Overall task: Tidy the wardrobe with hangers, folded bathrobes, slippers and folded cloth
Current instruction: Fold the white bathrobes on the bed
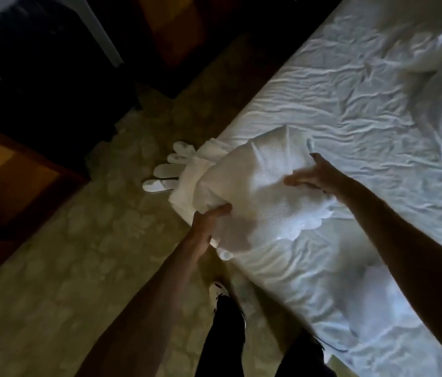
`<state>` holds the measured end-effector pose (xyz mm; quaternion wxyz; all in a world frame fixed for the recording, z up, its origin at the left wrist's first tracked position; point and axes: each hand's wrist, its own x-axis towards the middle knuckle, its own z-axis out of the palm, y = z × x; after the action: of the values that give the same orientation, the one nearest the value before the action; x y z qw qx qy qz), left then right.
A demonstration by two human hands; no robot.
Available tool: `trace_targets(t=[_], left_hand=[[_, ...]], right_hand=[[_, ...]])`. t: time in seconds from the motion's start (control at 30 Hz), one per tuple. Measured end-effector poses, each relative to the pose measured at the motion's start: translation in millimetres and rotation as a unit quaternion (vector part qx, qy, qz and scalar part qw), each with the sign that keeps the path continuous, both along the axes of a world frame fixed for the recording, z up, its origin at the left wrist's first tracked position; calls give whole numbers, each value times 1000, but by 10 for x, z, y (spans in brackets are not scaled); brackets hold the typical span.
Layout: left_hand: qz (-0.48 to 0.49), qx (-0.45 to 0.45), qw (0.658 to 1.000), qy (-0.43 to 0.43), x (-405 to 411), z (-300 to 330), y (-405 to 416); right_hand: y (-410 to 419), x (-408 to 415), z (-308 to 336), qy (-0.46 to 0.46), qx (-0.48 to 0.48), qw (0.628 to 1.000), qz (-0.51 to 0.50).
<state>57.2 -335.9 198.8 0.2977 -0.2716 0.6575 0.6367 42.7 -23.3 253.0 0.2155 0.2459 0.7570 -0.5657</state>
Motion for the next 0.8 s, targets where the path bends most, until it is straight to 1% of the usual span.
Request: trace_targets(t=[0.1,0.23,0.37,0.5,0.63,0.73,0.8], left_hand=[[31,41,999,-16,-215,83,-523],[86,61,994,-23,-474,-82,-966],[120,26,992,-36,-726,-311,-1071],[120,-56,987,-94,-1064,-725,-907],[145,-100,974,-139,-1270,-1173,-759],[160,-119,963,-179,-1240,-1416,-698],[176,-126,959,-184,-1231,-1475,-681]], right_hand=[[-551,-628,121,6,33,997,70],[-1173,-1250,148,-2,49,990,135],[-1444,-1773,-59,-19,70,980,186],[-1448,-2167,-589,-34,92,972,213],[-1321,-2345,-1299,-85,90,972,199],[-1281,-2333,-1611,-102,78,969,211],[-1278,-2338,-1709,-99,68,971,208]])
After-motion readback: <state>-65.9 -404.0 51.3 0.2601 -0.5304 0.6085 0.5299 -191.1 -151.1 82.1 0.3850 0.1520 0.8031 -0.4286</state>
